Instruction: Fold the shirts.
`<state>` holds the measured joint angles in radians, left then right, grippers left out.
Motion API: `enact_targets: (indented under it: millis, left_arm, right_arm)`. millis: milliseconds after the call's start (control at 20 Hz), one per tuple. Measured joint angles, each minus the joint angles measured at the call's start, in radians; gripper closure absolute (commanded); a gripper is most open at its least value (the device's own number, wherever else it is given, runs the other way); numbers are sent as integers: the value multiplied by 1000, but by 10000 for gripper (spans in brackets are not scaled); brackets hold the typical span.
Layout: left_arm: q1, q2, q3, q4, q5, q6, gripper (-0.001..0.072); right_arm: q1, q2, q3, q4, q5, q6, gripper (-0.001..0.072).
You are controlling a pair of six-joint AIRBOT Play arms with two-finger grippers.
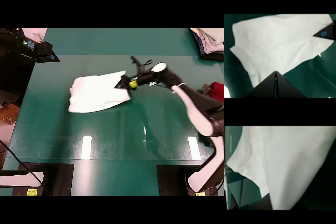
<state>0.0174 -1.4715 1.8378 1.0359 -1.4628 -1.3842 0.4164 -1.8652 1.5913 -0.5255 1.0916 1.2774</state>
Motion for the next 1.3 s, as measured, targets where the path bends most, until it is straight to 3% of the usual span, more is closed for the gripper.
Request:
enact_targets:
  millis: [400,750,1000,1300]
  left_arm:
    - [-192,0,0,-24,68,42,682]
    - [-318,0,0,-25,127,48,682]
    - [-346,-3,0,-24,136,49,682]
    - [-352,-7,0,-23,138,50,682]
  right_arm:
    - [-499,416,-217,-176,-44,28,699]
    - [-909,530,-248,-246,-93,56,699]
    - [-1037,540,-199,-253,-119,45,699]
    - [-1072,581,-29,-332,-28,15,699]
